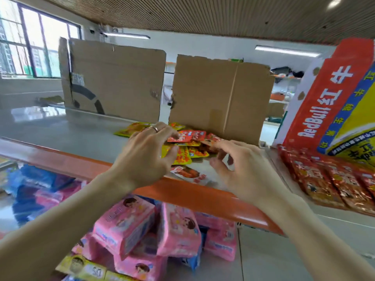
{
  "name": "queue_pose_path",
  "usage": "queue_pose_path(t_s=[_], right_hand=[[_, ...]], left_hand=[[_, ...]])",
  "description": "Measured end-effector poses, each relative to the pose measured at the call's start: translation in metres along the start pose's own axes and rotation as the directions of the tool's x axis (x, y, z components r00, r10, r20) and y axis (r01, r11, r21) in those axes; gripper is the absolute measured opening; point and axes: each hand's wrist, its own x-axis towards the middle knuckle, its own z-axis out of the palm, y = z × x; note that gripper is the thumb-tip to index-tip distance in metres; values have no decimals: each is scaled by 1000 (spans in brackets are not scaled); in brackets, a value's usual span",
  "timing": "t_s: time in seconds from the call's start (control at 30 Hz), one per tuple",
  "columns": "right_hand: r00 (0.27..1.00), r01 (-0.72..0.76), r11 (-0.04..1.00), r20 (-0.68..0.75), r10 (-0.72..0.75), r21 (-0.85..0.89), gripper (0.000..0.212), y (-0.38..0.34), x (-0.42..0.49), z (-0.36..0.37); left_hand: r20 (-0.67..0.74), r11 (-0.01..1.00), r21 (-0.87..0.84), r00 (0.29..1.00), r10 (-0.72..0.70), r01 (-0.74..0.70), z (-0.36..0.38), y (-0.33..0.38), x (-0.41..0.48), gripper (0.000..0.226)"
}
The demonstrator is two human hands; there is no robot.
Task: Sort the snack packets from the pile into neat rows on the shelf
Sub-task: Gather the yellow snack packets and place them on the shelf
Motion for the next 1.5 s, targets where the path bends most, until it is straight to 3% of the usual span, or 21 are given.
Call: queue_pose_path(t_s=[0.1,0.2,0.3,0.4,0.5,0.57,0.67,0.73,0.87,1.0,1.1,1.23,1.3,1.37,1.5], right_hand=[[995,18,999,97,-14,-41,40,-12,20,17],[983,40,988,186,-12,-148,48,-18,35,27],[981,68,976,194,-27,-207,34,-21,42,36],[995,67,987,83,-55,-144,14,-26,45,45],[988,23,999,-151,-26,-24,8,-28,48,41],[966,-39,996,-253,60,85,6,-34,52,32],[948,-100,976,-279,152,192,6,-47,55,17],[948,-102,971,-274,160,216,8,-56,57,11],[953,-116,940,-230,196,321,9,-69,51,0],[956,-278,844,47,290,458,18,-65,31,5],[968,-251,899,64,244,360,21,-63,18,16],[956,-177,984,-239,171,-2,51,-75,8,21],[951,-144,966,-300,76,-212,61,-82,2,25],[940,-159,943,-336,54,-292,57,-83,-2,28],[877,-198,927,-480,22,-318,17,-72,-11,26]], left_hand=[[-10,997,-33,998,-66,65,-3,-28,3,15],[14,989,-119,996,-84,85,-1,-41,6,17],[79,980,-168,993,-91,103,0,-46,6,21],[102,973,-202,991,-88,108,-3,-50,5,28],[103,944,-316,992,-67,96,-7,-52,5,39],[100,921,-384,994,-34,70,-10,-54,3,34],[26,875,-485,999,29,-12,-13,-52,3,19],[-27,804,-593,1000,15,-29,-16,-48,4,22],[-79,687,-726,987,-140,39,-20,-49,8,25],[-35,520,-848,967,-251,105,-30,-44,14,25],[-25,455,-881,948,-318,130,-33,-40,20,18],[-83,523,-846,942,-324,105,-31,-25,23,13],[-80,544,-831,942,-325,117,-30,-15,23,14],[-53,537,-834,950,-307,127,-27,-5,23,12],[-57,585,-807,975,-214,81,-22,17,18,18]])
